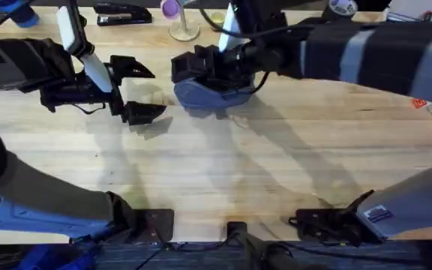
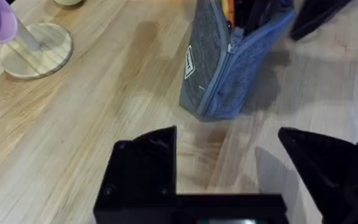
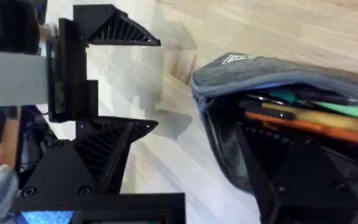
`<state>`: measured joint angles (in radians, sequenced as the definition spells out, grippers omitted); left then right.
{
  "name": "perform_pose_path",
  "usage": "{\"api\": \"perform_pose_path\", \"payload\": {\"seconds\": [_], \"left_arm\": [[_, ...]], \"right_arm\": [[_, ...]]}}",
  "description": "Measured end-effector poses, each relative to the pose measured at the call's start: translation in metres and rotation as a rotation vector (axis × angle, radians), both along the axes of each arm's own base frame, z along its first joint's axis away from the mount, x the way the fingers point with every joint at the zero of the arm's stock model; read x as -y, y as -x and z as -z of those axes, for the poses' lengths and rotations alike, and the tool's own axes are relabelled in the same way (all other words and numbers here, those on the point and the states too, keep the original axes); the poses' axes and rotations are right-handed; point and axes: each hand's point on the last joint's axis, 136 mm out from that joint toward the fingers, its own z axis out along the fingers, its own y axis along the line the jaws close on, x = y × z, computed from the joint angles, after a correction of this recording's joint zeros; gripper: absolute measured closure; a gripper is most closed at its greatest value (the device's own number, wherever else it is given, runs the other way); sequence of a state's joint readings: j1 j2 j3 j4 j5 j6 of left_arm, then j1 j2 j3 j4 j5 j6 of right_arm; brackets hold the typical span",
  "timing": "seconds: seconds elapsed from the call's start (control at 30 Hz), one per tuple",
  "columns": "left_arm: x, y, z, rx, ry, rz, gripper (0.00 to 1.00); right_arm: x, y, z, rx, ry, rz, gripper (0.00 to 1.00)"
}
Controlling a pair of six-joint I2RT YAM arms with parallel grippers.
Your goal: Unzip the bag, pick up the pens from the table one at a time and place them inside, then zip the bag closed.
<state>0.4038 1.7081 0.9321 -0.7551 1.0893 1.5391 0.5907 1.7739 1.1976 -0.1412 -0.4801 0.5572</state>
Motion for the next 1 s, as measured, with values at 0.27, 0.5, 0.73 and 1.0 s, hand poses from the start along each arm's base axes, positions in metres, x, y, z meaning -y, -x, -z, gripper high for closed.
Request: {"api": "perform_pose_path", "payload": {"seconds": [0.27,0.5,0.73,1.0], "left_arm": [[0.000,0.000,0.000,0.002,-0.001,0.001,0.007],[0.000,0.000,0.000,0.002,-0.001,0.001,0.007],[0.000,0.000,0.000,0.002,-0.001,0.001,0.007],[0.000,0.000,0.000,0.002,-0.001,0.001,0.008]], "right_arm": [[-0.014,-0.006,0.009,-0.028,-0.062,-0.011,0.006],[-0.022,-0.008,-0.005,-0.008,-0.129,-0.028,0.006],[-0.022,-0.010,-0.020,-0.035,-0.223,-0.064,0.006],[-0.018,-0.018,-0.046,-0.011,-0.343,-0.109,0.005]]}}
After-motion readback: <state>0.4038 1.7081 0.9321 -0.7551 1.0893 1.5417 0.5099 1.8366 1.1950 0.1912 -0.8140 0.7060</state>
